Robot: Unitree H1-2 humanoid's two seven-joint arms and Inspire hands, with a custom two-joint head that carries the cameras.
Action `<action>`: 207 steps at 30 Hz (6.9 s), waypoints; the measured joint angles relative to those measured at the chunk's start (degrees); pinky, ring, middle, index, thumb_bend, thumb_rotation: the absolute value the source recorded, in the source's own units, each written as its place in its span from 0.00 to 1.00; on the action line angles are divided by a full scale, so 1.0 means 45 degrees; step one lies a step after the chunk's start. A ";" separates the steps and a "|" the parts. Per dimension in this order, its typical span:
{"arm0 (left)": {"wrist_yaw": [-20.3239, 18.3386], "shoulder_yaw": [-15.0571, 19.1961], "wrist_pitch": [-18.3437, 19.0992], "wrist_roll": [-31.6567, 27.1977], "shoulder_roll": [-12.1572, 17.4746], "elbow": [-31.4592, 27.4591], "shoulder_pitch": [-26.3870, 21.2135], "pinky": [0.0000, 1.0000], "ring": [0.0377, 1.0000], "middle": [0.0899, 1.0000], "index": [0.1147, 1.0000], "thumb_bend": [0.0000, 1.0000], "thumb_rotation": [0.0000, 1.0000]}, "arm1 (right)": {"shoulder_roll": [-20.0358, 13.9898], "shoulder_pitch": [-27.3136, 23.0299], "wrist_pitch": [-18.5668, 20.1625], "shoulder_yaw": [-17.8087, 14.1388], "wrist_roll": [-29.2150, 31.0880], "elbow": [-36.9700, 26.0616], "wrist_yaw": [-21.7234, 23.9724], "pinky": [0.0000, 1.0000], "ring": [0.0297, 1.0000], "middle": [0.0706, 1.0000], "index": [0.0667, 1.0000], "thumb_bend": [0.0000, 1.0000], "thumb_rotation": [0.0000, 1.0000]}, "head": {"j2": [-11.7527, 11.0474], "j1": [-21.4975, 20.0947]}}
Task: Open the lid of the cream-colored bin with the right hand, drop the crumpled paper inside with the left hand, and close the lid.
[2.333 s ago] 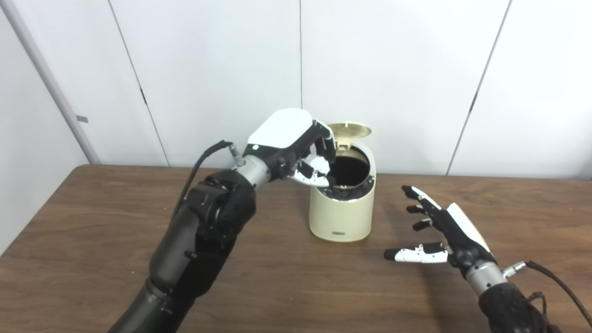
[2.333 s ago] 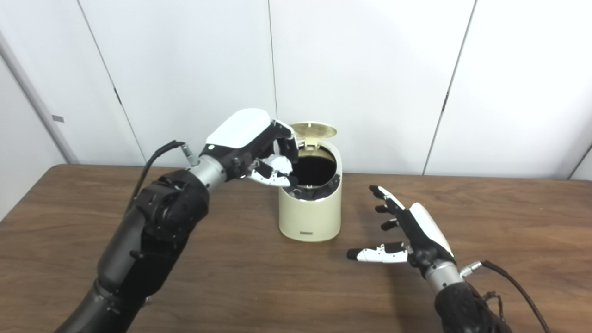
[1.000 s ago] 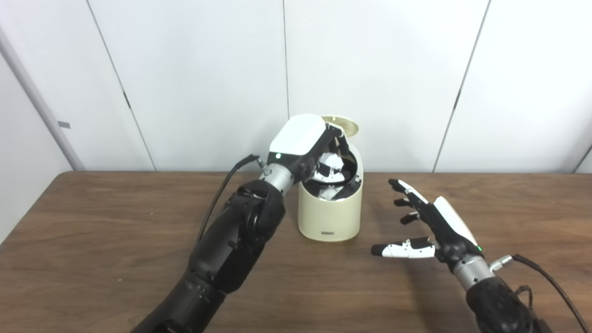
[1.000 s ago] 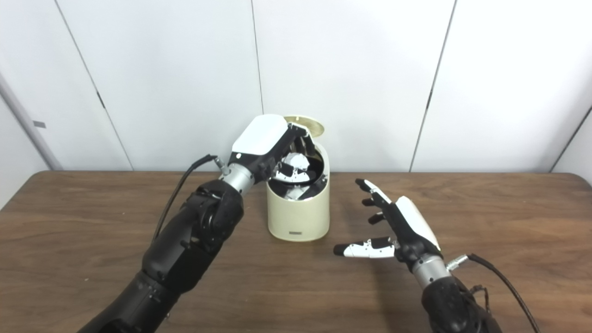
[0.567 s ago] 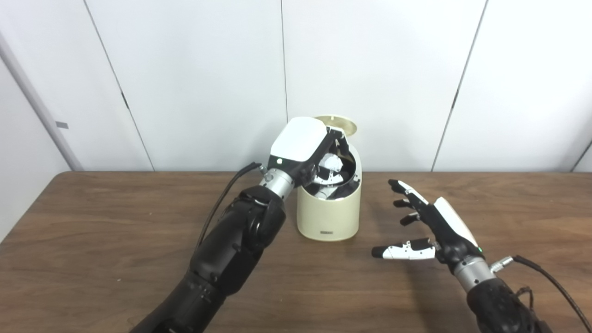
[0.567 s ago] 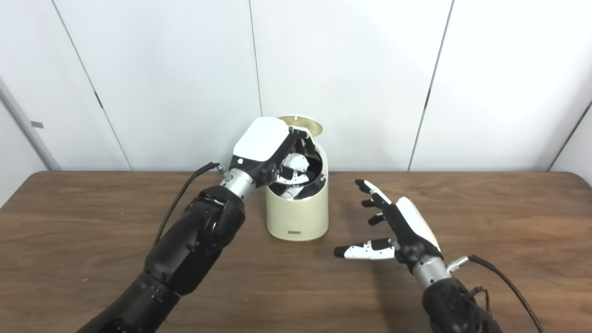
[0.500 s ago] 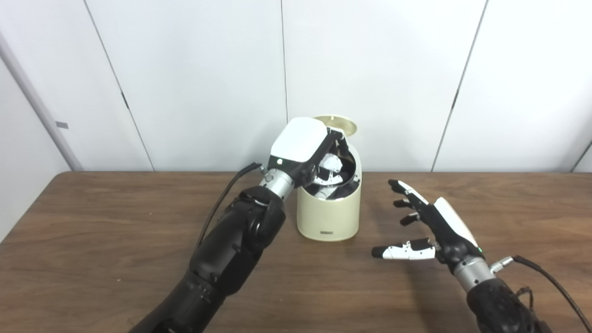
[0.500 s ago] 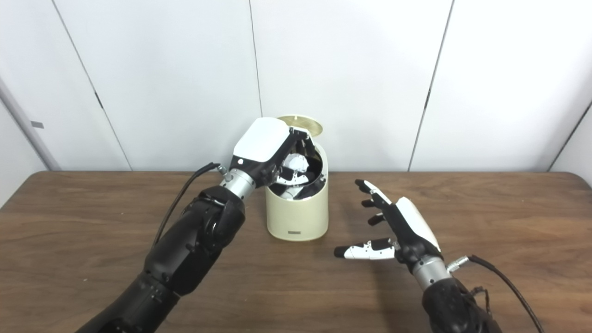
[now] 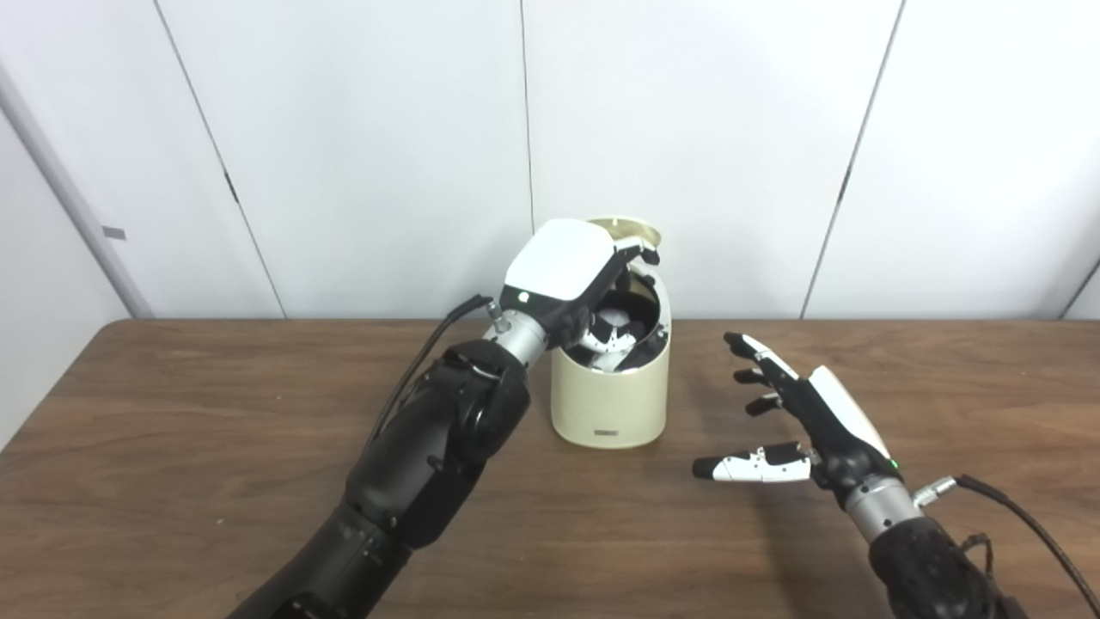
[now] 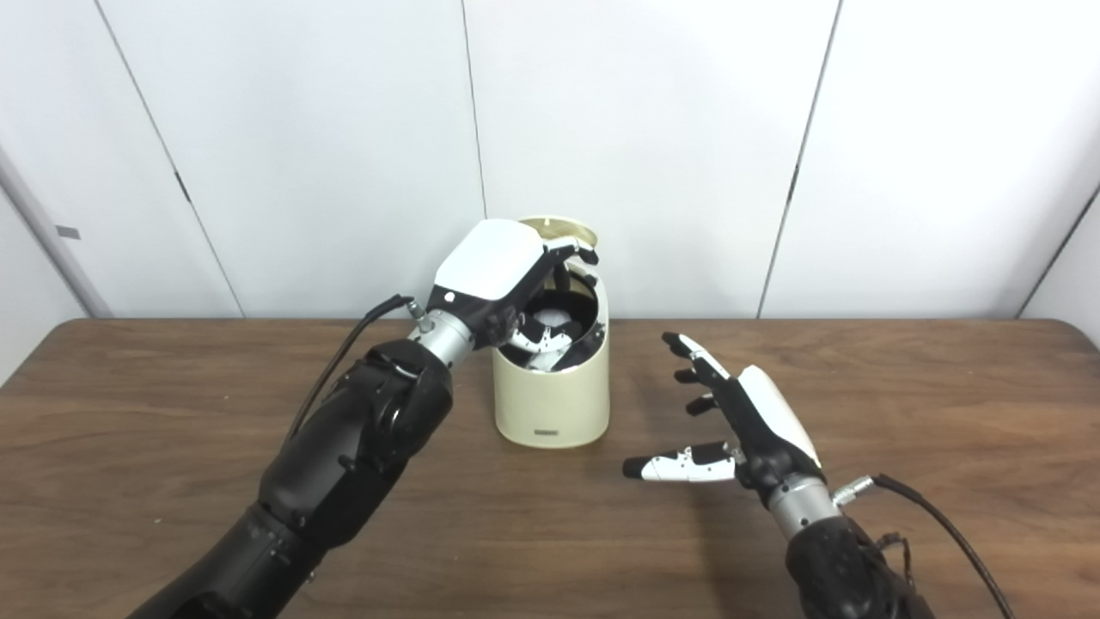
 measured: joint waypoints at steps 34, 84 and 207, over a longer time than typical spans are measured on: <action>0.0408 0.3707 -0.0147 -0.5739 -0.0653 -0.4006 0.5132 0.35 0.39 0.45 0.47 0.50 0.00 | 0.0468 -0.0267 -0.1032 -0.0651 0.0132 0.0173 -0.1414 0.62 0.76 0.82 0.81 0.67 0.26 | -0.0332 -0.0176; 0.2678 0.5183 -0.1415 -0.7955 -0.1527 -0.3191 0.8054 0.59 0.68 0.69 0.71 0.61 0.00 | -0.0839 -0.5220 -0.0278 0.1310 -0.1214 0.1844 0.1587 0.79 0.91 0.93 0.90 0.74 0.54 | -0.1270 -0.0078; 0.2545 0.4976 0.0021 -0.7953 -0.1962 -0.4348 0.8025 0.57 0.65 0.69 0.70 0.63 0.00 | -0.1796 -0.4936 -0.3331 0.3309 -0.4536 0.0589 0.3377 0.90 0.86 0.71 0.69 0.75 0.59 | 0.0488 0.0469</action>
